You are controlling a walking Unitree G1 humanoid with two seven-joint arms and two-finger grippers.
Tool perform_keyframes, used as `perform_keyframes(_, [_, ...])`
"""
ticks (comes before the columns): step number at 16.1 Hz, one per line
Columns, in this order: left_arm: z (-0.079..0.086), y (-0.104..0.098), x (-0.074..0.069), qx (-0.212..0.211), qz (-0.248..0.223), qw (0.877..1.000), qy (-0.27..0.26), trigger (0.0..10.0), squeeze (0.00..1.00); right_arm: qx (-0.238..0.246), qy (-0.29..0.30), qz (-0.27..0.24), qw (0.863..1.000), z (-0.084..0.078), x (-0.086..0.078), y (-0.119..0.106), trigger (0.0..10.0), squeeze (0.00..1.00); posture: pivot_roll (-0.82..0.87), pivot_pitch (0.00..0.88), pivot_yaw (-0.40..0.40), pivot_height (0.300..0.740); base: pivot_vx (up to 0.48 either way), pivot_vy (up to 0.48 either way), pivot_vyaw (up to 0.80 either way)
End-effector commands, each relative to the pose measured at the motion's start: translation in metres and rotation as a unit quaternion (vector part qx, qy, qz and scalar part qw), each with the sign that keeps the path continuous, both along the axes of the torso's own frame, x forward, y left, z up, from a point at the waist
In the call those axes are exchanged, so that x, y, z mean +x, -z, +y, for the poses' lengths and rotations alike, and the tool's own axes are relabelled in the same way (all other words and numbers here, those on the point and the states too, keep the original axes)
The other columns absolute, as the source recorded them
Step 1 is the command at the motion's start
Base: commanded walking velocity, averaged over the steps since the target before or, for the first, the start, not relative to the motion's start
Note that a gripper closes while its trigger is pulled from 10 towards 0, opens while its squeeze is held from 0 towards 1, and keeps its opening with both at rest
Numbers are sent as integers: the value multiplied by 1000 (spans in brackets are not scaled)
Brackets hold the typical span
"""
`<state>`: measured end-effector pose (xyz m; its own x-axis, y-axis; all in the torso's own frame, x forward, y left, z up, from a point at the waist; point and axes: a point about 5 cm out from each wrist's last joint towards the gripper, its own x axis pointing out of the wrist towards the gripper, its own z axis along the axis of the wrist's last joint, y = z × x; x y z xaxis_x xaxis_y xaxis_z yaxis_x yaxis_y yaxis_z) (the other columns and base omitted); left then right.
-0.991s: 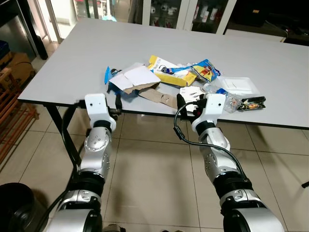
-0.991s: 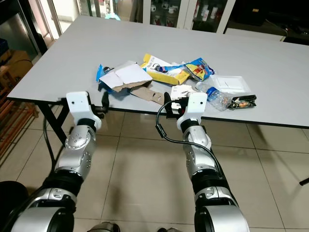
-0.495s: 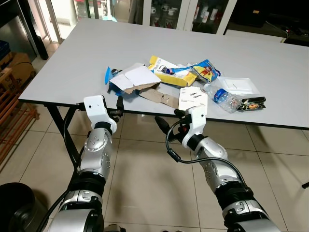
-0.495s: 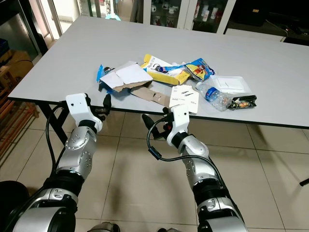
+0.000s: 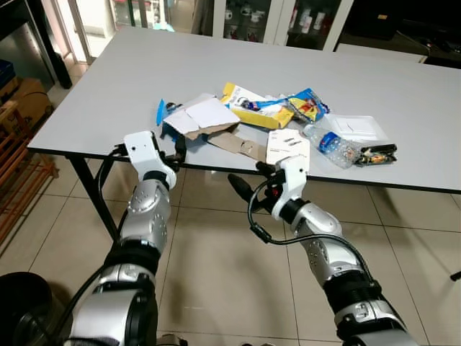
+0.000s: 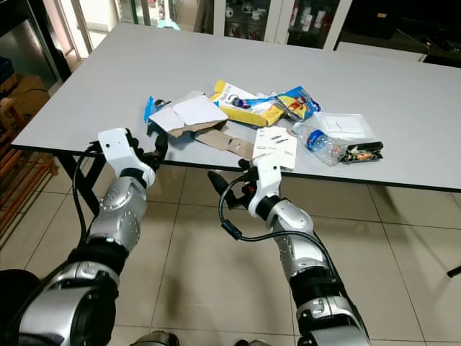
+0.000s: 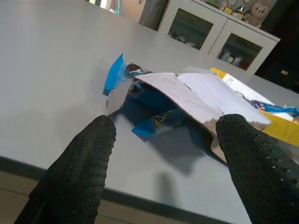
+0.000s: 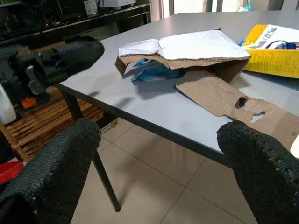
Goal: Picking trash to rubbish bin
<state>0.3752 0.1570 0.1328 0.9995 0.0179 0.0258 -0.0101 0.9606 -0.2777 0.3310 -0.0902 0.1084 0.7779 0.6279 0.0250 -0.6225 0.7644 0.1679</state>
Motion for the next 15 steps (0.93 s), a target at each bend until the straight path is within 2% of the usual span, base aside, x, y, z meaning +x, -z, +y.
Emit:
perform_keyframes(1, [-5,-4,5,-16,4,1000,13,10000,0,-3,-3,2,1000,-3,-3,0,10000,0,-68,76,-105,740,0,0,0])
perform_keyframes(7, [-11,-1,7,-36,8,999,23,10000,0,0,-8,9,1000,-5,-14,0,10000,0,-112,112,-120,740,0,0,0])
perform_keyframes(13, [-19,4,7,-89,18,996,28,10000,0,6,-4,15,1000,-6,-28,-3,10000,0,-172,142,-130,740,0,0,0])
perform_keyframes(15, [-23,3,8,-94,21,995,31,10000,0,17,-2,17,1000,-6,-31,-4,10000,0,-185,145,-130,740,0,0,0])
